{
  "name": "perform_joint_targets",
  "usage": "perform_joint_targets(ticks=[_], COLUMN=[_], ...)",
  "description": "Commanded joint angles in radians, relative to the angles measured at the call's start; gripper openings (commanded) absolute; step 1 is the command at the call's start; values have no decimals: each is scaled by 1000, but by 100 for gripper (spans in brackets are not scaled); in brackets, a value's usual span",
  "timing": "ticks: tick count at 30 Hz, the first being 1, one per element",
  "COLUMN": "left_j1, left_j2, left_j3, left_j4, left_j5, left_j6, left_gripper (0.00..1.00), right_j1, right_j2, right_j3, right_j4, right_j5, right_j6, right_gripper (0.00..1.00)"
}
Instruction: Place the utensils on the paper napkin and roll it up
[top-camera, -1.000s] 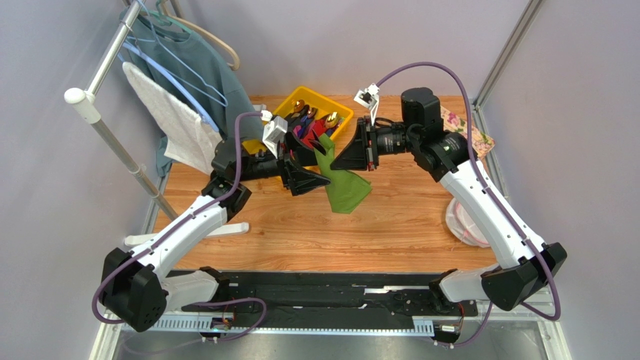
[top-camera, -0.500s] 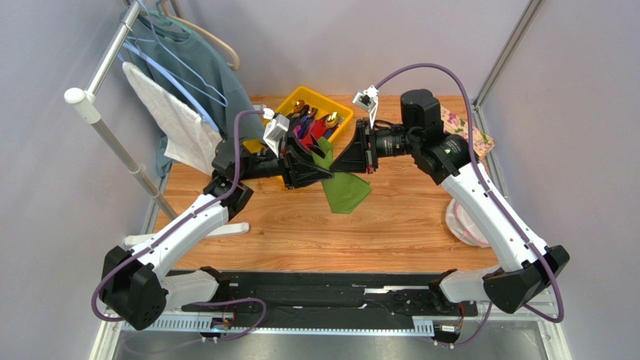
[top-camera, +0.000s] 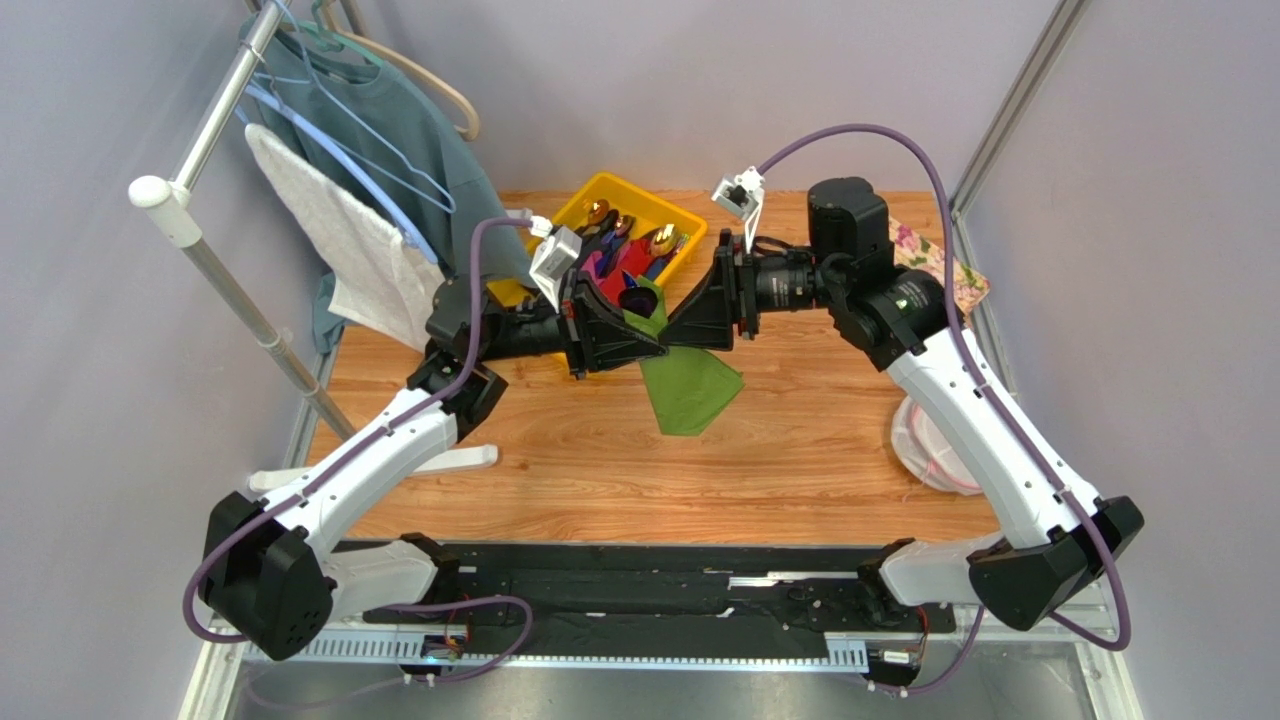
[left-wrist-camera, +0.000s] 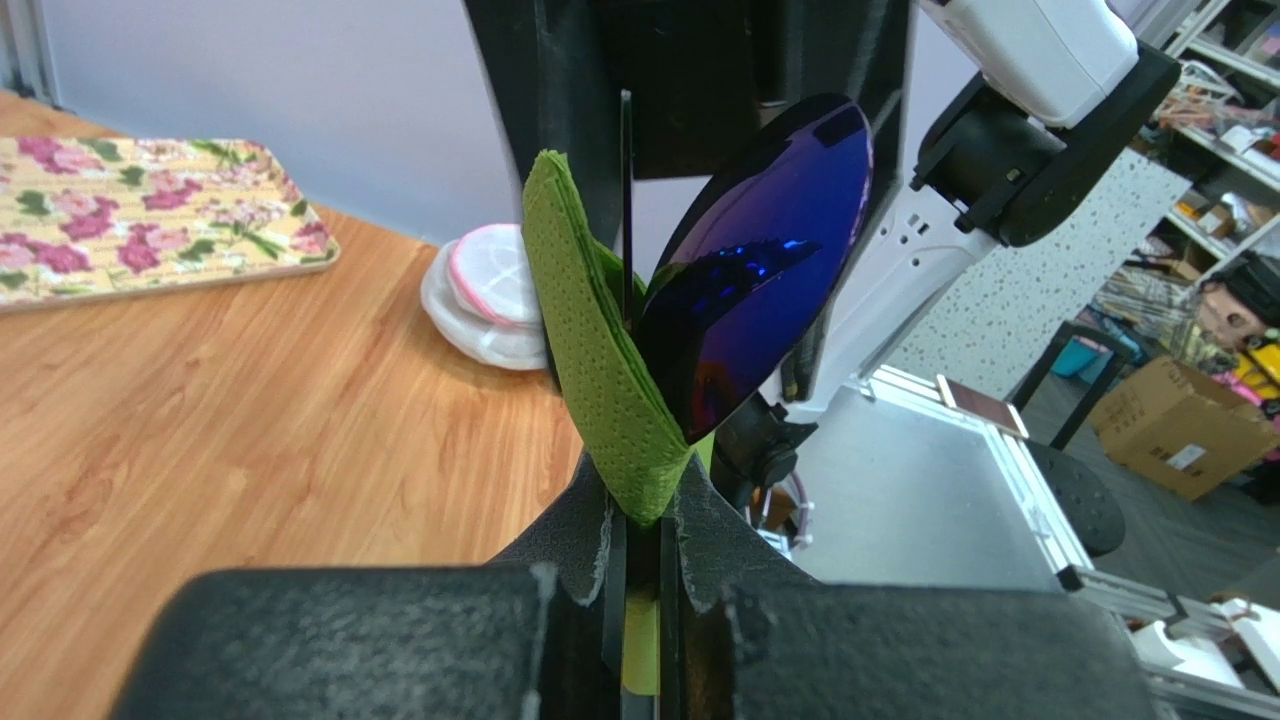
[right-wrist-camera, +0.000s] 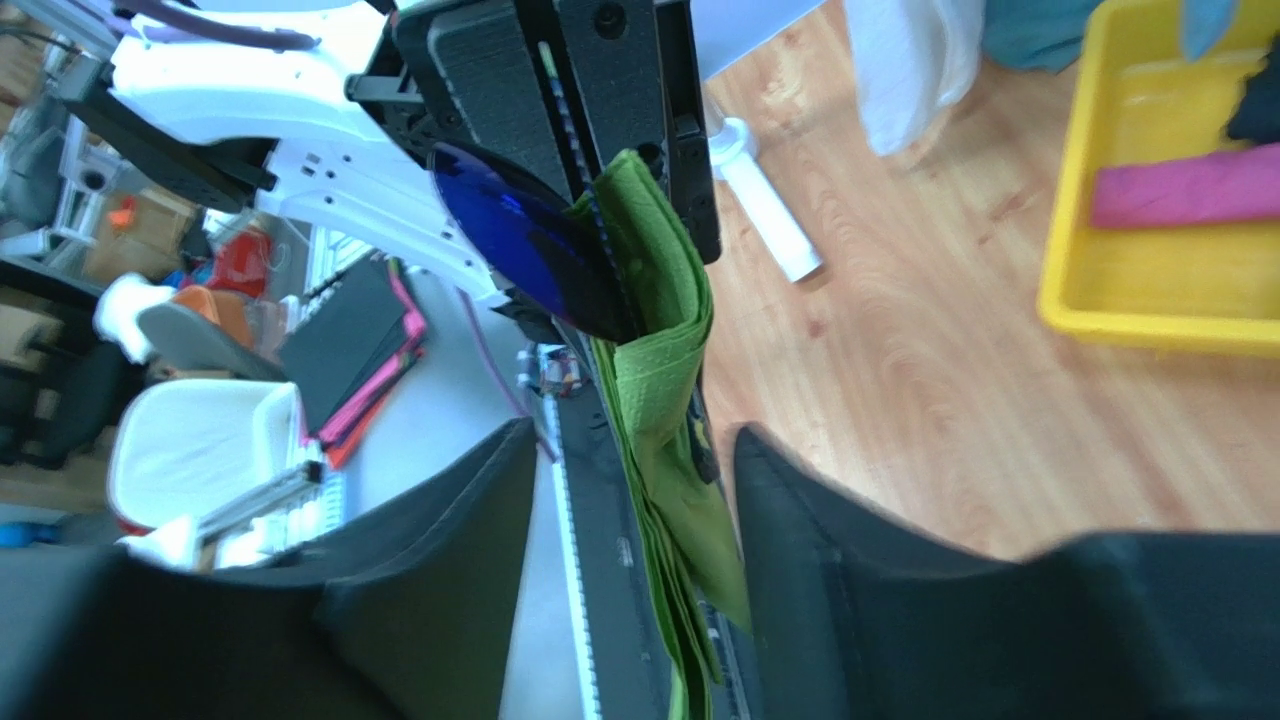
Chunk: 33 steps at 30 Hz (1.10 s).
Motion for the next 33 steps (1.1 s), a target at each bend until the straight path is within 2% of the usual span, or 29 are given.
perform_joint_targets(ticks=[1, 4, 6, 10, 16, 20, 25, 27, 28, 31, 33], left_j1=[32, 63, 72, 83, 84, 84, 83, 83, 84, 84, 84], left_j2=[-22, -6, 0, 4, -2, -14, -38, -42, -43, -46, -49], left_j3=[25, 42, 56, 68, 62, 56, 42, 39, 38, 36, 33], left_j4=[20, 43, 53, 53, 60, 63, 53, 53, 56, 60, 60], left_j5=[-18, -13, -9, 1, -9, -7, -1, -2, -2, -4, -2], left_j6=[-56, -116, -132, -146, -165, -166, -162, -166, -167, -170, -172], left_gripper=[0, 0, 0, 0, 0, 0, 0, 0, 0, 0, 0], right_j1=[-41, -64, -72, -81, -84, -89, -96, -95, -95, -96, -95], right_j2=[-56, -79, -98, -153, -210, -218, -214, -207, -207, -205, -208], right_j3=[47, 31, -3, -72, -120, -150, -160, -164, -164, -170, -174], right_j4=[8, -57, -114, -176, -222, -228, -228, -225, -223, -210, -194], right_j5=[19, 41, 50, 87, 116, 173, 153, 141, 136, 116, 105], right_j6=[-10, -65, -121, -195, -232, -241, -235, -234, -234, -224, -214], right_gripper=[65, 73, 74, 74, 66, 66, 71, 63, 51, 33, 27])
